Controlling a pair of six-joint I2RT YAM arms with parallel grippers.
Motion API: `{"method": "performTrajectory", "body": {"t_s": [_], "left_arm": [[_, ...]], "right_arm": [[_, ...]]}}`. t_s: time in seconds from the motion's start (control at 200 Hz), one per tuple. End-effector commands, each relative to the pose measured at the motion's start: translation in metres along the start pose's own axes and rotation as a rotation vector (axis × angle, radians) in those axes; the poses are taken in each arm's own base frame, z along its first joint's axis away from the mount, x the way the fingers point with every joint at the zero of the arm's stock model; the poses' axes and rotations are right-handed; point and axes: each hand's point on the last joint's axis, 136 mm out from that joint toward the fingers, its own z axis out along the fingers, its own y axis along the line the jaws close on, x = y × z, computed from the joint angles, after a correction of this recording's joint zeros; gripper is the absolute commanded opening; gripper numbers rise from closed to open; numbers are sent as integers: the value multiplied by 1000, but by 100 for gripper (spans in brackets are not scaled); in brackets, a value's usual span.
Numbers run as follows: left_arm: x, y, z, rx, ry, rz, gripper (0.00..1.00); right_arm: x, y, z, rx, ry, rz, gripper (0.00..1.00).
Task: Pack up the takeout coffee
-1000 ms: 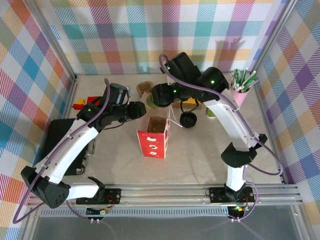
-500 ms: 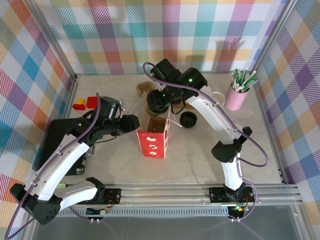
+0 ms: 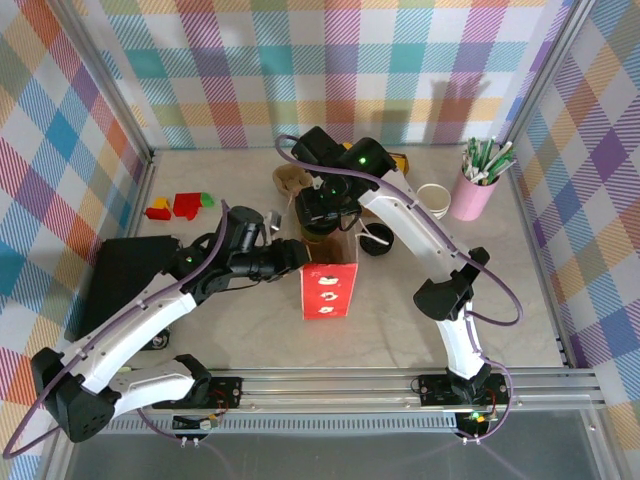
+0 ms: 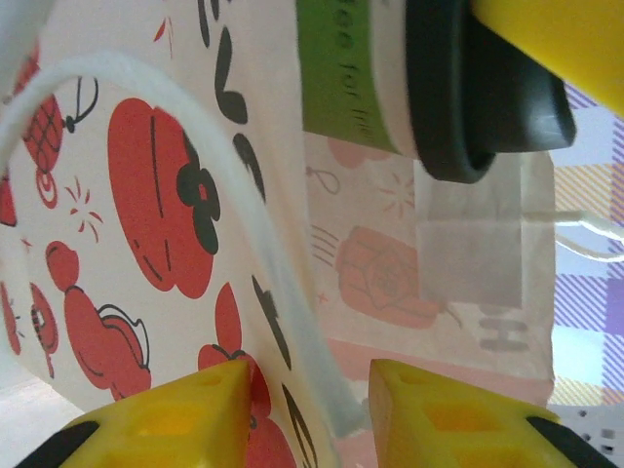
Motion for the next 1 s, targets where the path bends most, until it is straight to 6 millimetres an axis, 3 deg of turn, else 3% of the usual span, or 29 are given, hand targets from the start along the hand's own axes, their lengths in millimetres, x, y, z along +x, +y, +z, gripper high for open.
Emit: {"method": "performTrajectory", "body": {"t_s": [0.0,0.09,0.305,0.47,0.77,0.995], "left_arm": [[0,-26,8,86,-14,-11,37],[4,-21,9,41,1,0,40],[-9,-1,-31,-122,-114,142,50],[-18,9,-58,-211,-182,219,52],[-31,17,-79,-266,-248,251,53],[-35,18,-83,-277,-263,260,53]], "right_arm": [[5,-2,3,31,20,0,60],[9,-7,7,57,40,-3,60],[15,-10,18,68,74,-3,60],[15,-10,29,61,102,0,60],[12,-19,52,76,142,10,60],[11,-26,67,77,173,23,60]]}}
